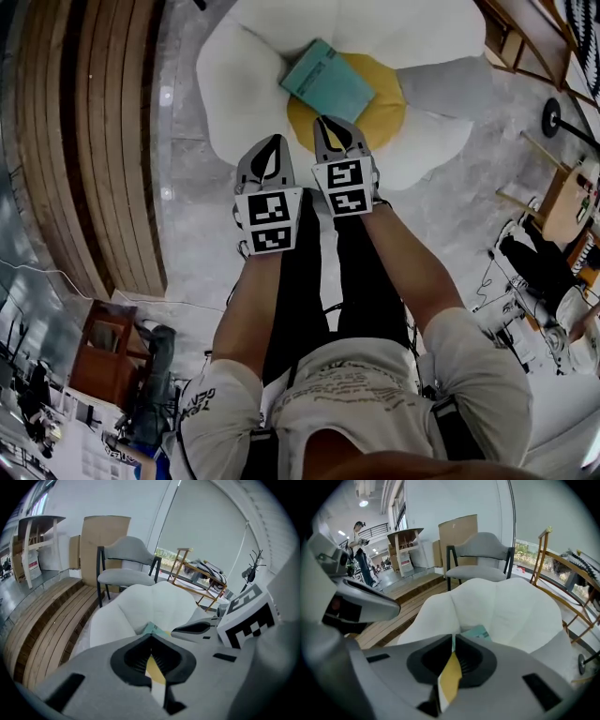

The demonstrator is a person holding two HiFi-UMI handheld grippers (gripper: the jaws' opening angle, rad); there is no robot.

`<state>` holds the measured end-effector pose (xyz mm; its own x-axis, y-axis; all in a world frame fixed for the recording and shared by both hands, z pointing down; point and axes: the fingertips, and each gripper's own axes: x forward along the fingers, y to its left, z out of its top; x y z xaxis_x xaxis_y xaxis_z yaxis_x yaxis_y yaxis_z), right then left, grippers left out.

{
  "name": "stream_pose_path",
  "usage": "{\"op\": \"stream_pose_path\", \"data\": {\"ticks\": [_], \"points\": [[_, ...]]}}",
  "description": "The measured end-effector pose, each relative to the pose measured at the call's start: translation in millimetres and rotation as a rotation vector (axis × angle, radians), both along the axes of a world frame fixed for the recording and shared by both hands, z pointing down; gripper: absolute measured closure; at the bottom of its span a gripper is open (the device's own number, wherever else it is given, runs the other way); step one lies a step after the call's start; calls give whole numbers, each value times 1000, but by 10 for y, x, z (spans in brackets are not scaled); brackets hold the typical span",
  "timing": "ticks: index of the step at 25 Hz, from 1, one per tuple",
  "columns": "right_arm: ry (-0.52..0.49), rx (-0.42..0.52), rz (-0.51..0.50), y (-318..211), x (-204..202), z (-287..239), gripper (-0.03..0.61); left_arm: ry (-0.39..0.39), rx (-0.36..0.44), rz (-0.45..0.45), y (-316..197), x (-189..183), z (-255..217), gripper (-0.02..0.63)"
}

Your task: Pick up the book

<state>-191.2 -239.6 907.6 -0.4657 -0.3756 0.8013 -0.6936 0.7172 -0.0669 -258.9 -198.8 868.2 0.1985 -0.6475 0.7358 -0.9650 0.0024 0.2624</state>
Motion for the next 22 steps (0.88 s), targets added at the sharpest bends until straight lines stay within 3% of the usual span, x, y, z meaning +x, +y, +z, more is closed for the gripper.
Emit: {"op": "stream_pose_path", "data": {"ticks": [11,12,14,16,22], "points": [[169,57,-44,-132,-150,903,545,-13,-9,-7,38,-255,472,600],[185,70,-37,-171,-157,988,528,-14,-5,-2,29,-262,499,600],[218,92,-27,-224,-177,1144,417,-15,-3,2,34,-281,554,600],[258,116,-27,-227,-163,1286,369,-12,-7,15,76,-253,621,600],[384,182,-96,-177,-170,1624,316,-2,-17,35,160,-235,757,600]]}}
